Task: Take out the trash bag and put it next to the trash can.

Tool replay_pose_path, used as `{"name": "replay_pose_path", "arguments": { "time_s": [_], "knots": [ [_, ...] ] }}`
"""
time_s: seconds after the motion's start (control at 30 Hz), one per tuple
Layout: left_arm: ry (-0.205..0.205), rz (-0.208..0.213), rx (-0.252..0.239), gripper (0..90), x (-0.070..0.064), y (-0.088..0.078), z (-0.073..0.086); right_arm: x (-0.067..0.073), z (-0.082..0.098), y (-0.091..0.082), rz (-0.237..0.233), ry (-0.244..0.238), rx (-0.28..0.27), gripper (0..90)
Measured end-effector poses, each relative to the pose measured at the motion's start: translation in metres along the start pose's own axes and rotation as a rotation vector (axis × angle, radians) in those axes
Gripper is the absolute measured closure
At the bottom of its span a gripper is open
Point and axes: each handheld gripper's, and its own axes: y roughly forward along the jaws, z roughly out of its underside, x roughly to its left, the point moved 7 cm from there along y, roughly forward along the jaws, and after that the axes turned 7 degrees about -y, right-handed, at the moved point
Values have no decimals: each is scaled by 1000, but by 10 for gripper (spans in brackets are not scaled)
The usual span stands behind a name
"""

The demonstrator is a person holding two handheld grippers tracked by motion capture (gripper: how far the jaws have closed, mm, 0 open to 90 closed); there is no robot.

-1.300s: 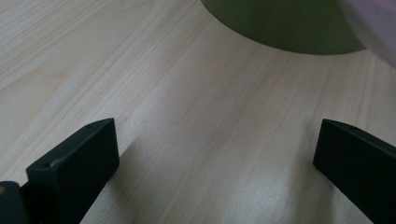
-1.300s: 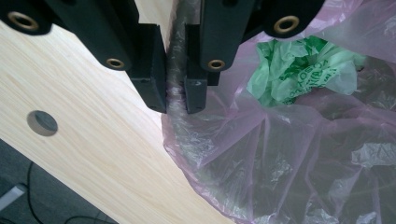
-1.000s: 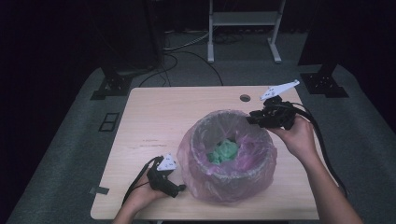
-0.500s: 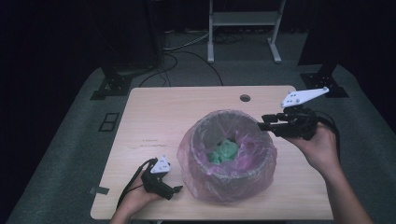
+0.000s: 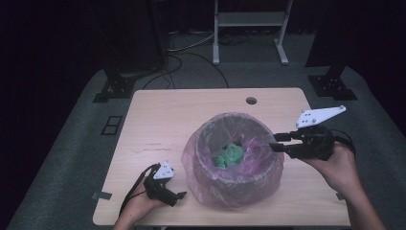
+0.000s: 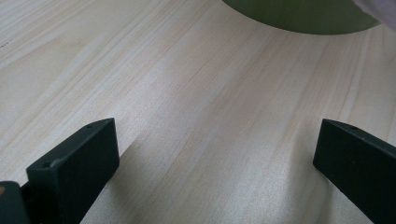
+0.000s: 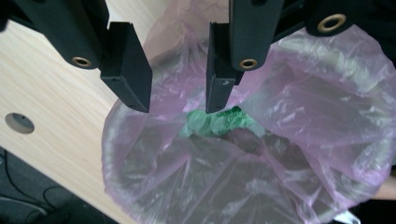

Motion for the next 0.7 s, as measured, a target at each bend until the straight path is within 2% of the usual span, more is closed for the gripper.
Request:
{"name": "replay_pose_path", "arguments": {
  "time_s": [0.17, 0.27, 0.33, 0.5, 0.7],
  "knots": [
    [0, 0, 0, 0, 0, 0, 0, 0, 6, 1, 3, -9, 6, 712],
    [2, 2, 1, 0, 0, 0, 0, 1, 6, -3, -16, -8, -7, 848],
    [3, 3, 2, 0, 0, 0, 0, 2, 6, -2, -26, -13, -9, 895],
    [3, 4, 2, 0, 1, 0, 0, 3, 2, 2, -54, -9, -8, 900],
    [5, 4, 2, 0, 1, 0, -1, 4, -15, 5, -70, -30, -40, 900]
  ]
}}
